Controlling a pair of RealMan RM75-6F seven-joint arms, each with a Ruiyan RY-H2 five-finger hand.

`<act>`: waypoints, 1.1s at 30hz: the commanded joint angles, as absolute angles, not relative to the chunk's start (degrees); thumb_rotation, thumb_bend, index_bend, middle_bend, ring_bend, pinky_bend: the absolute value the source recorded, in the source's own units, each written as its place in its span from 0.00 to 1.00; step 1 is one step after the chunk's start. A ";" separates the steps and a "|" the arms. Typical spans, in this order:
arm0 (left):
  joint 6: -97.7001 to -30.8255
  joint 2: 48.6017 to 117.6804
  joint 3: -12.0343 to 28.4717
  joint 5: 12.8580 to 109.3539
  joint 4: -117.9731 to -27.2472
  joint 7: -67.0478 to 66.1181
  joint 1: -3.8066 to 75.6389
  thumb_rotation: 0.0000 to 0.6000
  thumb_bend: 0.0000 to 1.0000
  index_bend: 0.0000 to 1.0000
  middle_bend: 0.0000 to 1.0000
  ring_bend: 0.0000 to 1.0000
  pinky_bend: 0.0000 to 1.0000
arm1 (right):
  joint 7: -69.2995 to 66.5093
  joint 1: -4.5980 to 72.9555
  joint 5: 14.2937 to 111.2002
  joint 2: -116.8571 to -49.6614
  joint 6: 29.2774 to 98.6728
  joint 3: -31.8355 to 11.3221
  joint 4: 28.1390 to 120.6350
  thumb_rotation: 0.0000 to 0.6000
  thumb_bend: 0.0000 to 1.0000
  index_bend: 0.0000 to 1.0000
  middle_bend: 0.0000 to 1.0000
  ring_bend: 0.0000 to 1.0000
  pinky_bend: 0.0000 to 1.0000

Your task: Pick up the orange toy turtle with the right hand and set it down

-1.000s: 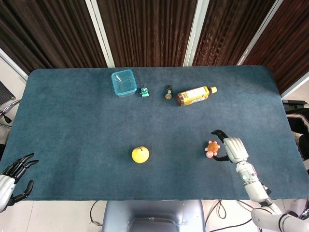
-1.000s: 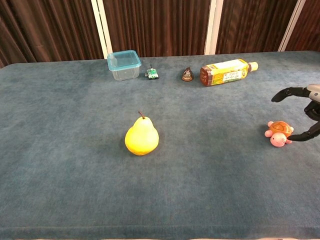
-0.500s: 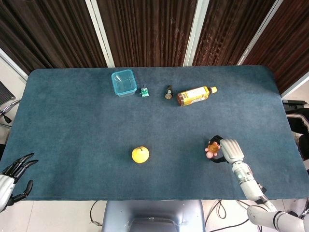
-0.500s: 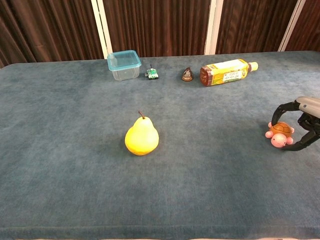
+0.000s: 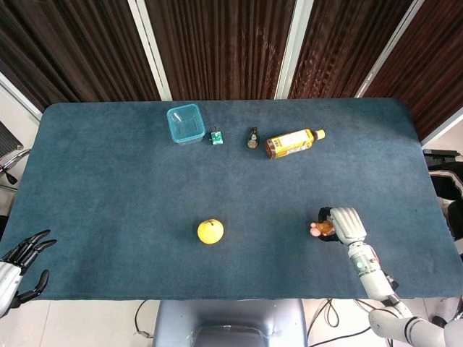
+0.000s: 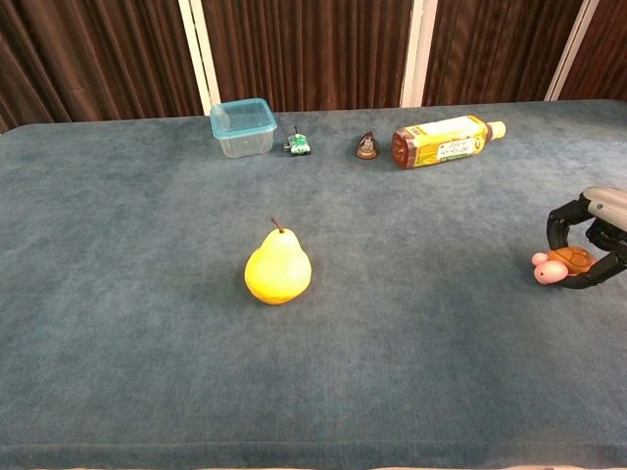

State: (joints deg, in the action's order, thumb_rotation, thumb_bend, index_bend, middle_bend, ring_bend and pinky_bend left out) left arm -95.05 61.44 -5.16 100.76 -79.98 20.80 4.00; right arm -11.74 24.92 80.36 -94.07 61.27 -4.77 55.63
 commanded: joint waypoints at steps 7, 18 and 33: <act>-94.94 61.42 -5.22 100.87 -80.01 20.66 4.04 1.00 0.52 0.20 0.10 0.15 0.36 | -10.93 24.26 80.95 -95.74 63.30 -4.77 52.78 1.00 1.00 0.87 0.75 1.00 1.00; -94.44 61.28 -5.29 100.78 -80.30 20.46 4.18 1.00 0.53 0.20 0.10 0.16 0.36 | -15.67 23.88 82.05 -92.28 62.00 -3.61 56.06 1.00 0.67 0.47 0.54 1.00 1.00; -94.16 61.10 -5.34 100.71 -80.49 20.63 4.27 1.00 0.53 0.20 0.10 0.16 0.36 | -7.35 20.46 80.72 -79.91 63.97 -2.41 74.73 1.00 0.06 0.00 0.29 0.93 1.00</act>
